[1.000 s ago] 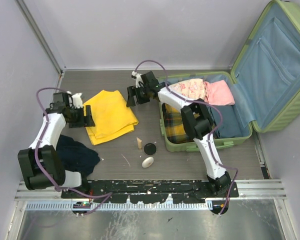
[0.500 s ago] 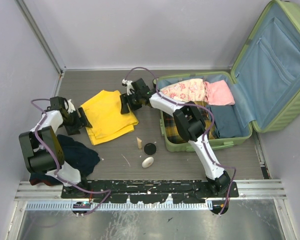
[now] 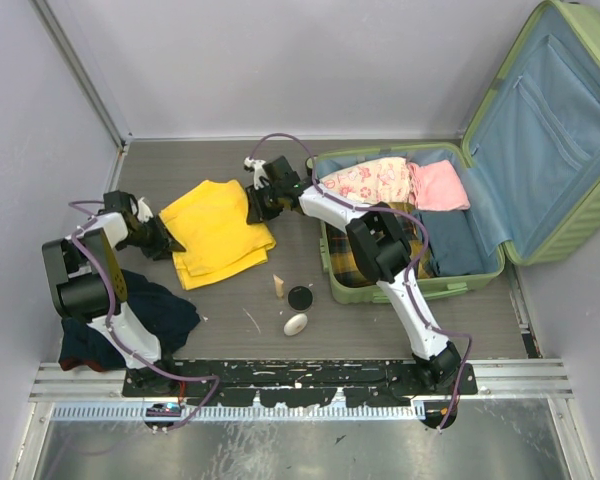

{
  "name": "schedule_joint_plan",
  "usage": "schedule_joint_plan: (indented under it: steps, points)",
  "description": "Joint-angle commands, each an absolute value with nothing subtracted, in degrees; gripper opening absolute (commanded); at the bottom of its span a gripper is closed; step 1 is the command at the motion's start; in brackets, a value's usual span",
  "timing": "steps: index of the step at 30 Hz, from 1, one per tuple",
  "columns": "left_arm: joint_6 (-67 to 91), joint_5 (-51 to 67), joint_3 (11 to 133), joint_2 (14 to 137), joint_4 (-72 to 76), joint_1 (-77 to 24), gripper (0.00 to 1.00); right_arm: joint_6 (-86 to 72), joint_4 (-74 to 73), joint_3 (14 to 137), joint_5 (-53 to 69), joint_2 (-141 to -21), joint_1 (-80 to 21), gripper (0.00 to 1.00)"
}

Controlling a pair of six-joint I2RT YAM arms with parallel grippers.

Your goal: Pack the luggage

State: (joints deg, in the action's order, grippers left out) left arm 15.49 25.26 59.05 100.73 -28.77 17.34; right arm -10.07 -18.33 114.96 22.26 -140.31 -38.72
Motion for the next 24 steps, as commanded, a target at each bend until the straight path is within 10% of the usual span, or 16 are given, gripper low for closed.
schedule_joint_plan:
  steps: [1,4,24]
  points:
    - [16.49,28.69,58.30,101.77,-23.99,16.18,0.14,-10.61,-15.01,116.91,27.85,-136.25,-40.10,0.18]
    - [18.04,30.36,58.66,99.08,-22.89,16.17,0.00,-12.01,-14.93,118.45,30.00,-134.76,-40.12,0.01]
    - [21.45,30.52,79.71,81.55,-23.82,6.40,0.00,-10.48,-23.56,122.67,26.65,-115.49,-32.98,0.01]
